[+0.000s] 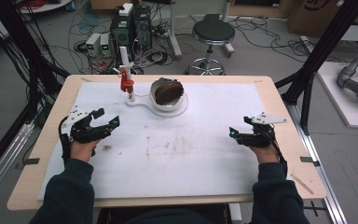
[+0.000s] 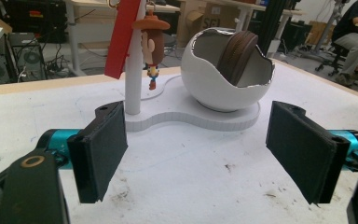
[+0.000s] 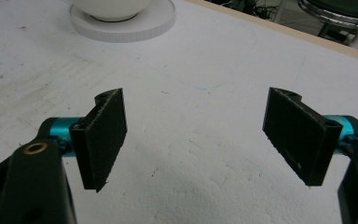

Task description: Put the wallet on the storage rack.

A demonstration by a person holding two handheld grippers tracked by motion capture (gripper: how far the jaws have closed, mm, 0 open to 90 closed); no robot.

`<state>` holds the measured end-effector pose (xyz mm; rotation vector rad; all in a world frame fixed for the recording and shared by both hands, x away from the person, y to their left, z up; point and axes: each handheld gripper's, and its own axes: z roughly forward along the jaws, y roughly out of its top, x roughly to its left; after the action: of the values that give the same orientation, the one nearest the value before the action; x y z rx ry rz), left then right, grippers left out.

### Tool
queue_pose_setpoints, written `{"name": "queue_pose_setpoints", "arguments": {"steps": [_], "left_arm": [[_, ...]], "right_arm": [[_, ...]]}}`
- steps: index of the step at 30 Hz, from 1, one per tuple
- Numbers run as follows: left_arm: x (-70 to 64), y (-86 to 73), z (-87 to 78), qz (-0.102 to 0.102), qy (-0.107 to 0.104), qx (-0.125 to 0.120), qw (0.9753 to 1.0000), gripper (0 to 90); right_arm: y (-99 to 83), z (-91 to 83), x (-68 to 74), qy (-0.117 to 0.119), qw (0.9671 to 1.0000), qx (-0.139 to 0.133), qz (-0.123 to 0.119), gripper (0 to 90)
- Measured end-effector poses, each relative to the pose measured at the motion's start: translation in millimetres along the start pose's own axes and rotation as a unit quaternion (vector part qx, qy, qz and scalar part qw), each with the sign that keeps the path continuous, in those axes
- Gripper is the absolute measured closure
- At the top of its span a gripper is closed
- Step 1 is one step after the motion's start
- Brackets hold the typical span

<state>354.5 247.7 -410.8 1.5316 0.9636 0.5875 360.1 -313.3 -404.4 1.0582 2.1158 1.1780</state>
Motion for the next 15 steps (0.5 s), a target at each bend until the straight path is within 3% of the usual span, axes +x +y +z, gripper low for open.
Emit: {"name": "queue_pose_setpoints", "arguments": {"steps": [15], "left_arm": [[-1.6,-1.0,-0.2,0.004,0.004,0.003,1.0000,20.3]], "right_arm": [[-0.4,0.2,-1.9,0.009,0.9999,-0.005,0.009,22.0]]}}
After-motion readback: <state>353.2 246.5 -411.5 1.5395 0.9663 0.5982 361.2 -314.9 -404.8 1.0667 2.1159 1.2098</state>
